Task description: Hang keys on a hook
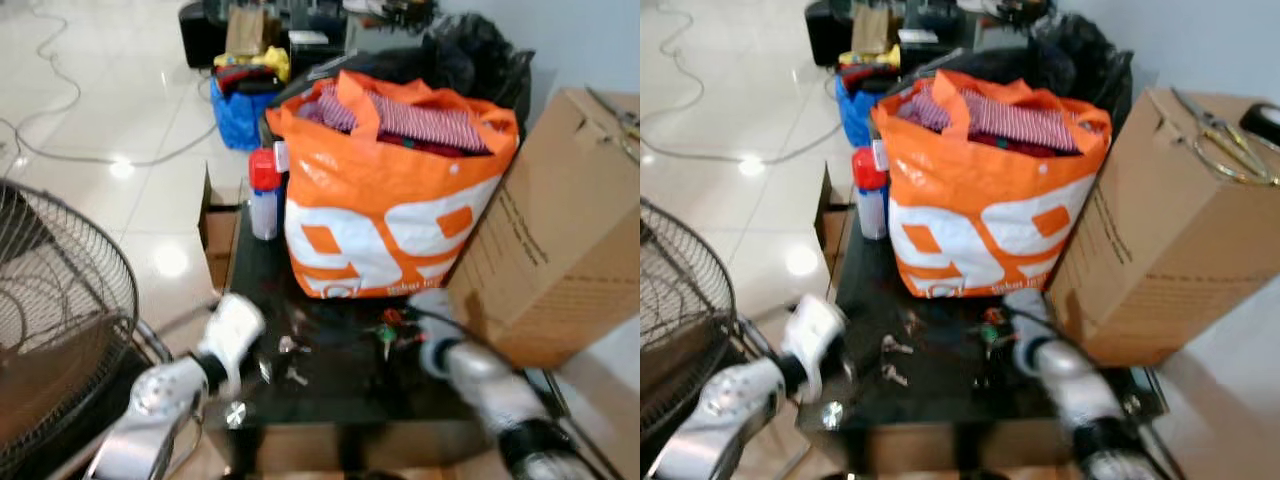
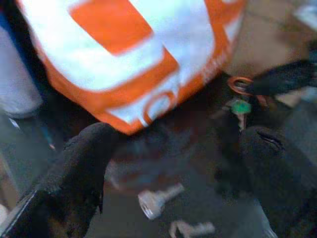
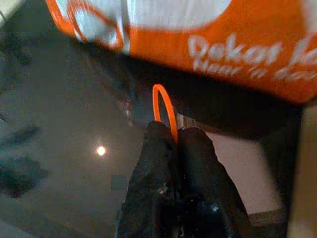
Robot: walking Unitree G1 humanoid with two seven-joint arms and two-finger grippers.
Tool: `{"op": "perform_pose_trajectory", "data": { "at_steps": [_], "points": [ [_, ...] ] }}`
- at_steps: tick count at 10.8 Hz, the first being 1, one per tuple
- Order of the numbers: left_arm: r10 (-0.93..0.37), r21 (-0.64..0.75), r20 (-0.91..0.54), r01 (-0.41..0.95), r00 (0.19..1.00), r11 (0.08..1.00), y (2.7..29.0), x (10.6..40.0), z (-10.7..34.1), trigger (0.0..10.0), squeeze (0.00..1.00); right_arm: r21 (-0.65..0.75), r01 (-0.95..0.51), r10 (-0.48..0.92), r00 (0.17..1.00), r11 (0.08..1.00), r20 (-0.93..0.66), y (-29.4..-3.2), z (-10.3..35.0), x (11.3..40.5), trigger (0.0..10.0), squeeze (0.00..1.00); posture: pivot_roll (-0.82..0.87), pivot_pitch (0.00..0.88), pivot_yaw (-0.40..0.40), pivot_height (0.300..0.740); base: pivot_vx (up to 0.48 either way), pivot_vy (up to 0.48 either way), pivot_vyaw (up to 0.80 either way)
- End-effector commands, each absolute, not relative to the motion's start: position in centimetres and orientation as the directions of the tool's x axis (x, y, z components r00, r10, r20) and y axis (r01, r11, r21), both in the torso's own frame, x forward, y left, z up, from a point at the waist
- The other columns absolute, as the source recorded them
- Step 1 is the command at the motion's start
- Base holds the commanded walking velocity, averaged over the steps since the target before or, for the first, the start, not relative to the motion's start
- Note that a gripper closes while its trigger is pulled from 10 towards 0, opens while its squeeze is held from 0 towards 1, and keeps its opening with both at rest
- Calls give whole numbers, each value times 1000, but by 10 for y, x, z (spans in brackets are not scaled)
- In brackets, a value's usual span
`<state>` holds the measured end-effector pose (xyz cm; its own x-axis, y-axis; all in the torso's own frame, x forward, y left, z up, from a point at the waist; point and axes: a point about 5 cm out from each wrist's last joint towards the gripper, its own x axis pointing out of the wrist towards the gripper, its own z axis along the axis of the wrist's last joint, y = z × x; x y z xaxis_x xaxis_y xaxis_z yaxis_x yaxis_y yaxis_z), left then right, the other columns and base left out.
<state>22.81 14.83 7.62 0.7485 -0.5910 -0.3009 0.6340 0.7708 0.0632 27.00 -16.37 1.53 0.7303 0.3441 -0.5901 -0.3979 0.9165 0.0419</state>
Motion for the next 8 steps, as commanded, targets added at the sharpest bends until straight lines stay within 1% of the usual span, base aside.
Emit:
{"op": "perform_pose_trajectory", "data": {
  "at_steps": [1,2,3,4,5,6,7,8],
  "points": [
    [-581,79,-275,620,766,781,143,227,83,10000,0,64,-423,388,747,904,-540,-162,33,271,0,0,-6,0,-54,740,0,0,0],
    [-571,101,-256,609,780,786,137,225,87,10000,0,71,-438,411,758,896,-507,-165,46,264,0,0,-4,0,-53,740,0,0,0],
    [-516,131,-210,546,831,827,133,226,98,10000,0,67,-412,396,799,909,-452,-174,73,250,0,0,-2,0,-52,740,0,0,0],
    [-470,149,-183,497,864,855,136,228,102,10000,0,47,-381,359,812,923,-461,-178,80,244,0,0,-5,0,-49,740,0,0,0],
    [-404,138,-154,425,902,895,141,228,108,10000,0,119,-331,350,842,936,-411,-177,92,239,0,0,-4,0,-49,740,0,0,0],
    [-378,140,-148,398,914,907,142,228,109,10000,0,102,-321,336,885,942,-322,-176,103,240,0,0,-2,0,-49,740,0,0,0],
    [-339,148,-142,359,930,922,143,229,111,10000,0,89,-294,307,911,952,-277,-173,110,241,0,0,-2,0,-54,740,0,0,0],
    [-299,179,-147,323,943,929,145,234,109,10000,0,86,-236,250,931,968,-265,-171,110,244,0,0,-2,0,-55,740,0,0,0]
  ]
}}
